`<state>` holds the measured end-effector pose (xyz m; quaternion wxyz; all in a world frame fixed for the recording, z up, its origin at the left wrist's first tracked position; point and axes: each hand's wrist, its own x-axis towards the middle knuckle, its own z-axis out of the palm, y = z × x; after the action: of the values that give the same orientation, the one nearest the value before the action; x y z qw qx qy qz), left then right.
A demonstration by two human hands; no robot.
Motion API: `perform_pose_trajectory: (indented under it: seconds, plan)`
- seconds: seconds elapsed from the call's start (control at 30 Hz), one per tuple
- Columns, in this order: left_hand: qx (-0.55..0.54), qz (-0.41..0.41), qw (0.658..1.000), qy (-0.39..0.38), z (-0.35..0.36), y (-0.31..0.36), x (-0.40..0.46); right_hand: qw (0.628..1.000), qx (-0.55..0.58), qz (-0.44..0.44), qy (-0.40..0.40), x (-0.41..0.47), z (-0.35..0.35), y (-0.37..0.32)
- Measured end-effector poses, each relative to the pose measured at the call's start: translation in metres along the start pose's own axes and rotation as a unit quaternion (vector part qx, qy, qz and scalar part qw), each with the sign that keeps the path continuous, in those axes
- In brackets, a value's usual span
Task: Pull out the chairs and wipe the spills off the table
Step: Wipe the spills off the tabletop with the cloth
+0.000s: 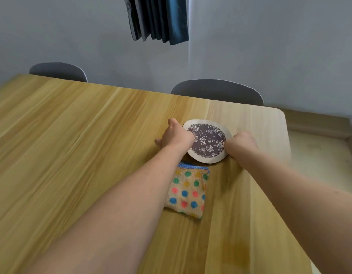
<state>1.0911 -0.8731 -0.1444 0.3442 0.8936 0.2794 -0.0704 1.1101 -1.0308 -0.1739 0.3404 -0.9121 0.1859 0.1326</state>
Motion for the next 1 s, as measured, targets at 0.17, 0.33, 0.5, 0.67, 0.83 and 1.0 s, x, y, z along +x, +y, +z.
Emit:
perform_pose_trajectory:
  seconds: [0.17, 0.33, 0.5, 0.67, 0.83, 1.0]
  plan:
    - [-0.006, 0.048, 0.996, 0.076, -0.058, -0.032, 0.003, 0.994, 0.051, -0.088, -0.028, -0.031, 0.001, -0.049]
    - [0.018, -0.034, 0.994, 0.106, -0.119, -0.104, -0.002, 0.982, -0.010, -0.174, -0.074, -0.085, 0.055, -0.111]
    - [0.077, -0.086, 0.989, 0.095, -0.135, -0.183, -0.014, 0.961, -0.122, -0.222, -0.107, -0.138, 0.111, -0.118]
    - [0.134, -0.102, 0.981, 0.100, -0.130, -0.219, -0.025, 0.950, -0.162, -0.238, -0.121, -0.156, 0.139, -0.106]
    - [0.203, 0.022, 0.964, 0.170, -0.111, -0.190, -0.036, 0.941, -0.147, -0.303, -0.029, -0.130, 0.112, -0.090]
    - [0.200, 0.251, 0.947, 0.014, -0.048, -0.121, -0.068, 0.929, -0.187, -0.311, 0.068, -0.075, 0.048, -0.041]
